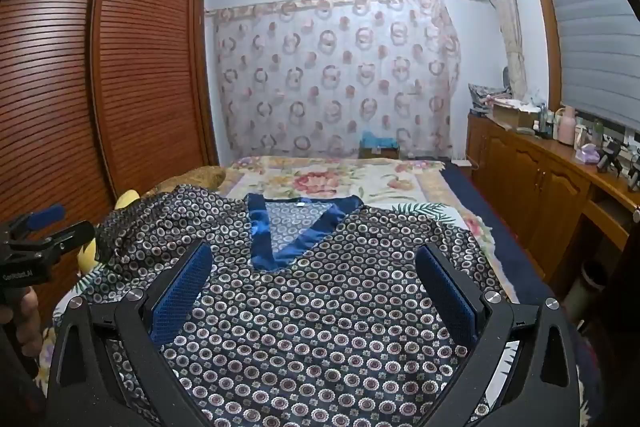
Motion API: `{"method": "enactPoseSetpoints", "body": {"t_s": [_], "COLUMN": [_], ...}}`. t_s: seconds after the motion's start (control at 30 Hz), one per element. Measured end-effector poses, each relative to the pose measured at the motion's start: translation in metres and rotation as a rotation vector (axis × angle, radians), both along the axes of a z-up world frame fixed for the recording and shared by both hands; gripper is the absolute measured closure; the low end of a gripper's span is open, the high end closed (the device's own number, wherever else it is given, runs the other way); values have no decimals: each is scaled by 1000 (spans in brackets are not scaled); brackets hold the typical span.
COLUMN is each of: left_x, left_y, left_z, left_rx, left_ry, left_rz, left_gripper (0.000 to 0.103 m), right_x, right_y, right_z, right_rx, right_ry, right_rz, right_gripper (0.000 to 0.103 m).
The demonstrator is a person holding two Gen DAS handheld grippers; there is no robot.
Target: Fold small clothes
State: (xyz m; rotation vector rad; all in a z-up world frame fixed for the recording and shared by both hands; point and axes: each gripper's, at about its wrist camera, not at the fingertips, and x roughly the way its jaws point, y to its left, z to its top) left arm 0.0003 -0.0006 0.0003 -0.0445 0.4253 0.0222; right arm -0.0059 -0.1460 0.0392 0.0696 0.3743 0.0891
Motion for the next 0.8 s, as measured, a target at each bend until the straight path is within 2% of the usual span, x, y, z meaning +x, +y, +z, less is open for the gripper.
{"method": "enactPoseSetpoints", "body": {"t_s": [0.8], "left_x": [-6], "left_y": [1], "left_z": [11], "left_rx": [9], "left_ry": [-29], "left_rz": [11], "left_gripper": [0], "right_x": [-1], "right_y": [2], "right_z": [2], "right_rx": [-3], "right_ry": [-2], "right_rz": [3], "right_gripper": [0]}}
